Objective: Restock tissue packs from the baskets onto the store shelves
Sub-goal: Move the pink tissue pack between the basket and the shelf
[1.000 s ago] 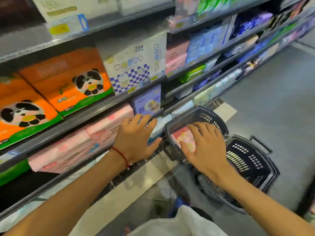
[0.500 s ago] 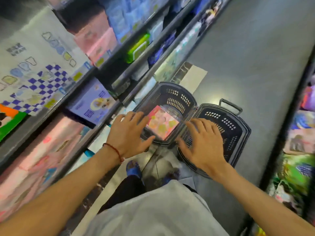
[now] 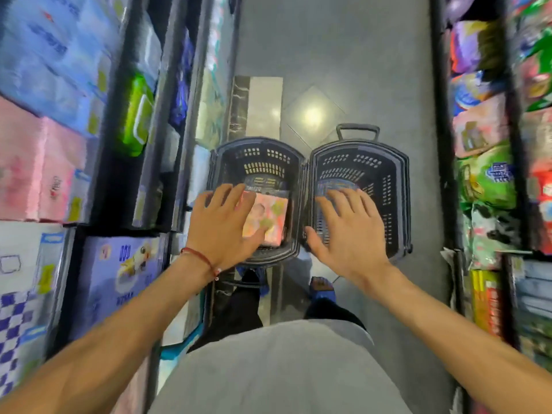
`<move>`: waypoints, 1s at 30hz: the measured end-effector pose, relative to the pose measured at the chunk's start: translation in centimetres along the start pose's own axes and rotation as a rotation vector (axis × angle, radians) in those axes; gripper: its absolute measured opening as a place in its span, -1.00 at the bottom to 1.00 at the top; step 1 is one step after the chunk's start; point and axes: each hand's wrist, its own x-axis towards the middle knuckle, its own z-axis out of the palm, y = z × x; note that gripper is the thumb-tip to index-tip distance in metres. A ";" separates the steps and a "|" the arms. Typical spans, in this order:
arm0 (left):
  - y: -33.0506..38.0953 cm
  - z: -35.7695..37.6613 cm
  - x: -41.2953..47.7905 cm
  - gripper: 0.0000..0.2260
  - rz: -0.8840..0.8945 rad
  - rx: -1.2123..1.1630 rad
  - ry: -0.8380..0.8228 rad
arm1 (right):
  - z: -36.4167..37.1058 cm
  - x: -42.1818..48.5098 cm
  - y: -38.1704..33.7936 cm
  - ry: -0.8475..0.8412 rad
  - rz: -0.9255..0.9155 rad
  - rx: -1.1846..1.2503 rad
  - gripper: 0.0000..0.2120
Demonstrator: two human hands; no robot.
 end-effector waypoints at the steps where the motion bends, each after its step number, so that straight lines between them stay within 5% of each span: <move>1: -0.9 0.5 0.7 -0.44 0.026 -0.016 0.000 | 0.2 0.5 -0.7 -0.009 0.024 -0.014 -0.44; 10: -6.6 7.7 5.8 -0.40 0.097 -0.057 -0.109 | 6.8 4.7 -4.2 -0.042 0.199 0.055 -0.51; 19: -9.0 23.0 9.3 -0.42 -0.006 -0.179 -0.218 | 23.2 8.6 -6.1 -0.149 0.328 0.322 -0.56; 24: -10.9 33.8 11.0 -0.38 -0.262 -0.369 -0.485 | 33.7 10.7 -7.6 -0.379 0.576 0.661 -0.46; 30: -12.6 45.0 11.8 -0.60 -0.726 -0.794 -0.601 | 45.0 12.1 -8.8 -0.505 1.083 1.021 -0.14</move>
